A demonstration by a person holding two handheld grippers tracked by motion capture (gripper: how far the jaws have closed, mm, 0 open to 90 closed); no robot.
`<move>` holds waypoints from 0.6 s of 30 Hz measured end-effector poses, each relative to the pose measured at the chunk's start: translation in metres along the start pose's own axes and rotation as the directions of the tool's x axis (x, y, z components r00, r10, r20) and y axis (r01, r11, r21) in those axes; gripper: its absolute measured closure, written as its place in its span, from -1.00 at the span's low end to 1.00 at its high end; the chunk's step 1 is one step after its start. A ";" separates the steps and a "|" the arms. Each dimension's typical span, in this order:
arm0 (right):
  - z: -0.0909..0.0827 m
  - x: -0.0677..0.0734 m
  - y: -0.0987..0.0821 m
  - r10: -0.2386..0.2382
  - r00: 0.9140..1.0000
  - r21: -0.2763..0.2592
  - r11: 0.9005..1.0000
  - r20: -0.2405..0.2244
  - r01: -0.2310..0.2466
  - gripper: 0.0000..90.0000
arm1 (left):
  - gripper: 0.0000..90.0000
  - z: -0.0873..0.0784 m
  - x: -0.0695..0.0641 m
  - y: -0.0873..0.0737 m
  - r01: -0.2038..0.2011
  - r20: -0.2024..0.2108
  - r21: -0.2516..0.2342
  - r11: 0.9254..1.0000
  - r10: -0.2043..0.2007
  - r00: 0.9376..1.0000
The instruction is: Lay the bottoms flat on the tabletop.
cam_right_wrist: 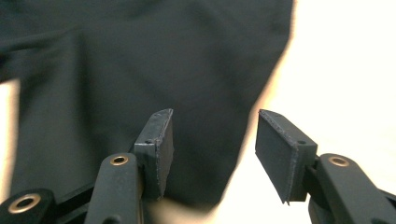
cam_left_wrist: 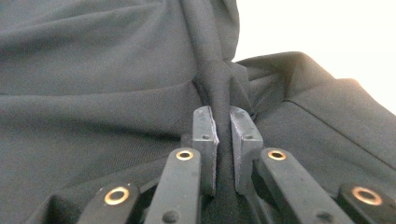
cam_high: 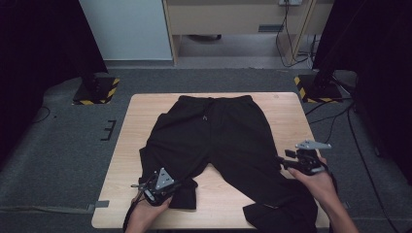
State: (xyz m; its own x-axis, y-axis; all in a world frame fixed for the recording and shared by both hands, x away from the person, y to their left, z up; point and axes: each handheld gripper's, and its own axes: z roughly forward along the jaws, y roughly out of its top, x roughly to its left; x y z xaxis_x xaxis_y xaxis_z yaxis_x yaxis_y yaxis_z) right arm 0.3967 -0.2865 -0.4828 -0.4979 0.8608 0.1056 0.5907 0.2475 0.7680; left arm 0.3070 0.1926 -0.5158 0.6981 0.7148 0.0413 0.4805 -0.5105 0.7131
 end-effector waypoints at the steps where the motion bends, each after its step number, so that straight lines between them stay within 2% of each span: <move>1: 0.009 -0.006 0.003 0.016 1.000 0.003 1.000 0.006 -0.016 0.05 | 0.83 0.000 0.000 0.001 -0.004 0.001 0.002 1.000 0.004 1.000; 5: 0.043 -0.020 0.009 0.074 0.996 0.040 0.996 0.052 -0.076 0.05 | 0.83 0.003 0.001 0.001 0.007 0.006 0.000 1.000 -0.007 1.000; 9: 0.064 -0.025 0.011 0.089 0.995 0.071 0.993 0.052 -0.093 0.11 | 0.83 0.006 0.002 0.002 0.009 0.014 -0.004 1.000 -0.009 1.000; 12: 0.073 -0.023 0.014 0.070 0.997 0.081 0.994 0.044 -0.073 0.36 | 0.83 0.008 0.002 0.004 0.009 0.018 -0.010 1.000 -0.009 1.000; 13: 0.076 -0.022 0.016 0.064 0.997 0.083 0.994 0.036 -0.067 0.60 | 0.83 0.008 0.002 0.005 0.008 0.018 -0.009 1.000 -0.008 1.000; 16: 0.085 -0.024 0.020 0.043 0.998 0.120 0.992 0.048 -0.049 0.97 | 0.83 0.012 0.003 0.006 0.009 0.017 -0.006 1.000 -0.009 1.000; 18: 0.090 -0.025 0.024 0.025 0.997 0.134 0.990 0.067 -0.034 0.99 | 0.83 0.013 0.002 0.007 0.011 0.017 -0.008 1.000 -0.011 1.000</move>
State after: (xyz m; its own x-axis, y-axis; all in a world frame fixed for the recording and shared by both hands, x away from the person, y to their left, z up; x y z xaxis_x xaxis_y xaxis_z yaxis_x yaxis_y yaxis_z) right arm 0.4803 -0.2625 -0.5238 -0.4393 0.8946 0.0818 0.6869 0.2759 0.6724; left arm 0.3187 0.1845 -0.5197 0.7016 0.7122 0.0217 0.4842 -0.4989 0.7188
